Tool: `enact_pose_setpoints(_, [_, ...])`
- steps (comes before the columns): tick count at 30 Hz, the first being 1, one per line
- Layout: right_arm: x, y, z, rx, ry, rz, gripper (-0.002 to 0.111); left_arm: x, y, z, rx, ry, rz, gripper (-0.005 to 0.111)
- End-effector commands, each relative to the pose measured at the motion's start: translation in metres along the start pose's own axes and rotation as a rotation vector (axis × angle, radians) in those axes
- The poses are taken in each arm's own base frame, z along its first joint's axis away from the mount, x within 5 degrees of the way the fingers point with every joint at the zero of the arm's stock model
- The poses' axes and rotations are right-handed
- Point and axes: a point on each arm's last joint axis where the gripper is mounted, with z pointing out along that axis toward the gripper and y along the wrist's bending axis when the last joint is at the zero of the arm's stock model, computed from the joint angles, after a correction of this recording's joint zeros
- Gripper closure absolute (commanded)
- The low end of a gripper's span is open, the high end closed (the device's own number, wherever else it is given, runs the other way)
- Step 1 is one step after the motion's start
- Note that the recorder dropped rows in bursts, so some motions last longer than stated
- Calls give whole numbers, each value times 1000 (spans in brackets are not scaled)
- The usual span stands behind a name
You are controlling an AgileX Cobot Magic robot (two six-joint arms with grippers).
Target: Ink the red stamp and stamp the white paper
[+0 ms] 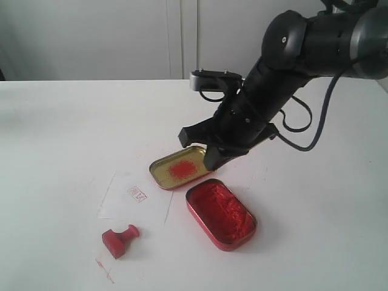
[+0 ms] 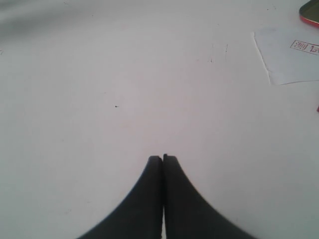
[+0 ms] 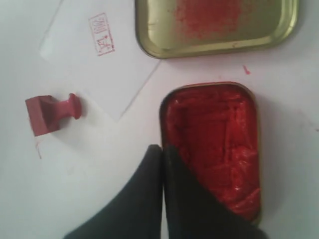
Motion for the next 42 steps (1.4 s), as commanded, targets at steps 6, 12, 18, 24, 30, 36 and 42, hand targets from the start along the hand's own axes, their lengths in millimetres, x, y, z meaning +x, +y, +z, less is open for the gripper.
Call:
enact_pose_setpoints(6, [5,-51,-21,69,42,137,108,3,-1,1,7,6,-2,107])
enact_pose_setpoints(12, [12,-88,-34,157,65,210,108,3,-1,1,7,6,-2,107])
enact_pose_setpoints(18, [22,-124,-48,257,97,285,108,3,-1,1,7,6,-2,107])
enact_pose_setpoints(24, [32,-154,-63,293,92,388,108,3,-1,1,7,6,-2,107])
enact_pose_setpoints(30, [41,-174,-83,315,50,456,108,3,-1,1,7,6,-2,107])
enact_pose_setpoints(36, [50,-179,-110,347,-15,488,108,3,-1,1,7,6,-2,107])
enact_pose_setpoints(42, [54,-170,-131,385,-57,456,108,3,-1,1,7,6,-2,107])
